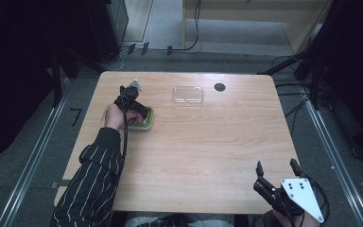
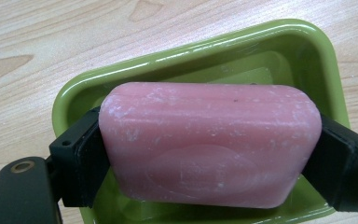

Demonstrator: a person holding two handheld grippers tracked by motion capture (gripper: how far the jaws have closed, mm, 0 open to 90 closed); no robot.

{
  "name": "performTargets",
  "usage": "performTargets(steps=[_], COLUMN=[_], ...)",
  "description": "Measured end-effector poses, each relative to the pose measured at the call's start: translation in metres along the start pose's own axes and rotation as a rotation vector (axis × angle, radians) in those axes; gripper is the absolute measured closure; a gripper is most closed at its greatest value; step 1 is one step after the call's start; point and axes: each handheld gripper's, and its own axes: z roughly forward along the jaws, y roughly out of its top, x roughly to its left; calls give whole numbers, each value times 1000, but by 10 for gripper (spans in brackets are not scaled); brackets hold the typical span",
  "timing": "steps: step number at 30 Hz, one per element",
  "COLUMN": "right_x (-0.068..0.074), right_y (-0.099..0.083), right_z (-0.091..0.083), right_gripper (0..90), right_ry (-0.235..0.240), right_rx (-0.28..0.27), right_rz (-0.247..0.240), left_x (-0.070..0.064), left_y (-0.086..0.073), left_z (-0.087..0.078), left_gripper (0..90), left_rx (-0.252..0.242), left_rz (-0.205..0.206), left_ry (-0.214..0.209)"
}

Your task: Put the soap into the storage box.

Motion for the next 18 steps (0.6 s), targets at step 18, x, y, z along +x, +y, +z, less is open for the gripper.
performTargets(steps=[18], right_x=[0], right_y=[0], right_z=[0], right_gripper=[128], right_ry=[-1], right_rx=[-2], right_rz=[-1], left_x=[0], left_y=[0], left_z=[3], left_gripper=[133], left_rx=[-15], left_rz=[-7], left_ry=[13])
